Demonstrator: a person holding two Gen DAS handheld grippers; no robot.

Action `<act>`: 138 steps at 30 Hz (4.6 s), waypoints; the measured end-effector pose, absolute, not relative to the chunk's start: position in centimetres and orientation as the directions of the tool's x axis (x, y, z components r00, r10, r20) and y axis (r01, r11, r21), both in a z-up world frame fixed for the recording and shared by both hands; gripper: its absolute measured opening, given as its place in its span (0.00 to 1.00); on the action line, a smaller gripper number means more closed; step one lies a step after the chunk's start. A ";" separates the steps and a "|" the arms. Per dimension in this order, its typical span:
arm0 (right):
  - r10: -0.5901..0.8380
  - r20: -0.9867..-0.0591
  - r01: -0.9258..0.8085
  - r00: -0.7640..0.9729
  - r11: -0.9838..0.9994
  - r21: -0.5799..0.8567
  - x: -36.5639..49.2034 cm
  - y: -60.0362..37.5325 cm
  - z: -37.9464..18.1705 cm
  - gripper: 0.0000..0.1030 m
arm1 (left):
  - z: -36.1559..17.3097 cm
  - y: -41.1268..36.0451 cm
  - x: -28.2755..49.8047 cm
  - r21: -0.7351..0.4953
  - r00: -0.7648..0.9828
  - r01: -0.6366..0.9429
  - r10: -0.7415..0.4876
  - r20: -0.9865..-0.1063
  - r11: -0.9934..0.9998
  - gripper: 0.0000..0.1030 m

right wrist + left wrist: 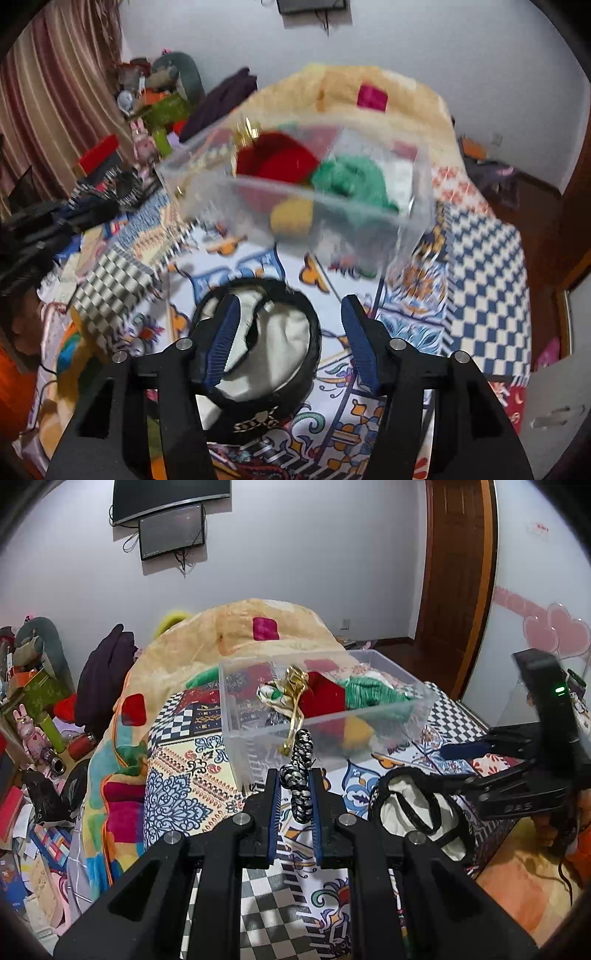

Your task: Organize soft objects

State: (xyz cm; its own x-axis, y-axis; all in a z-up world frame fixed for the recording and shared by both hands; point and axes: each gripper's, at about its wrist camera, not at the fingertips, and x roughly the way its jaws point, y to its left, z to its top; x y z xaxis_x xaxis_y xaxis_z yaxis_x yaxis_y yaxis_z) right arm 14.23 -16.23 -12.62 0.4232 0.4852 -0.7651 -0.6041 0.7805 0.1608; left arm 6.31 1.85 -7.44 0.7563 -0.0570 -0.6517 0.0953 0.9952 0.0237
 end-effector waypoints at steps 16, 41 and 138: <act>0.474 -0.794 -0.649 0.382 0.749 0.135 13.8 -14.1 -14.1 0.11 | -7.3 2.3 6.5 0.015 0.768 0.074 -0.047 -0.639 0.997 0.13; 0.503 -0.486 -0.470 0.715 0.860 0.198 19.1 -15.8 -3.0 0.10 | -5.0 3.1 14.2 0.009 0.805 0.005 0.002 -0.594 1.000 0.14; 0.505 -0.264 -0.516 0.822 0.856 0.028 6.6 -17.5 0.2 1.00 | 0.3 0.2 3.1 -0.044 0.948 0.021 -0.034 -0.316 0.999 1.00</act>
State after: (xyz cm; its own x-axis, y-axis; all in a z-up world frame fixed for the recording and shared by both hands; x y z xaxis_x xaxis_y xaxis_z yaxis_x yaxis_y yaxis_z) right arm 6.58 -17.45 0.23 0.8220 0.5047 -0.2638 -0.5164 0.8559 0.0284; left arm 3.14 0.16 0.27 0.9482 -0.0336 -0.3157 0.0208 0.9988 -0.0440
